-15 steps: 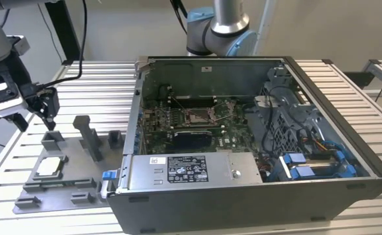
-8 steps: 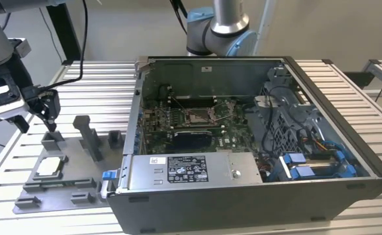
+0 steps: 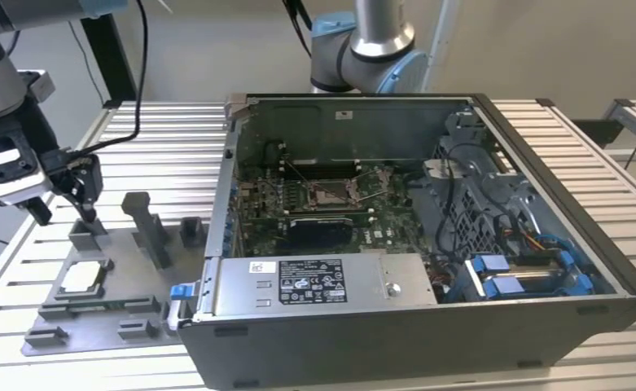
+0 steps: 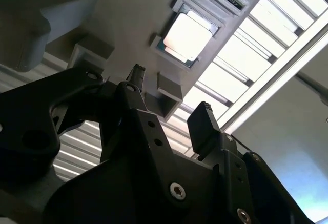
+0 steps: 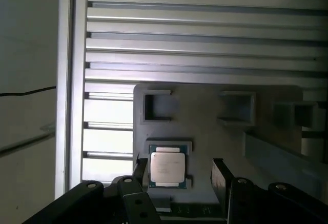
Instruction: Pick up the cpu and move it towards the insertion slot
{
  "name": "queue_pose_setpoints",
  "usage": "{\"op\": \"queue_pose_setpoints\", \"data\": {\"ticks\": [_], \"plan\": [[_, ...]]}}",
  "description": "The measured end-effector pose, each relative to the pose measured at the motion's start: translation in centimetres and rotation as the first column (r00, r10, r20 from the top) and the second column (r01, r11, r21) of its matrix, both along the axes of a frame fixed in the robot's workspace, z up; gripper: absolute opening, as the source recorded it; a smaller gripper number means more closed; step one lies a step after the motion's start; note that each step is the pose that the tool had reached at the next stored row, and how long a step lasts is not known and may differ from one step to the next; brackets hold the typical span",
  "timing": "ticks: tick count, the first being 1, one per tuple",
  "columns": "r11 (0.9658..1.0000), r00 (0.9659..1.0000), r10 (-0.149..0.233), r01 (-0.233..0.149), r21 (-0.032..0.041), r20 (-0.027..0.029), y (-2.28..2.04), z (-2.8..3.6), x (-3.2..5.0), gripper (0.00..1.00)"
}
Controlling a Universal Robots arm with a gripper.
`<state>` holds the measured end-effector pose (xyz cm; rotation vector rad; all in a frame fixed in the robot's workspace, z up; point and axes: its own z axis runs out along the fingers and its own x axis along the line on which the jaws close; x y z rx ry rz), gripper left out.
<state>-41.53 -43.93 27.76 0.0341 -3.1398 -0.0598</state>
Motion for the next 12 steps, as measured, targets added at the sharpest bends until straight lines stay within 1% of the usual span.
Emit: {"op": "queue_pose_setpoints", "data": {"ticks": [12], "plan": [[1.0000,1.0000,0.000,0.000,0.0000,-0.0001,0.00,-0.83,0.00,1.00]]}}
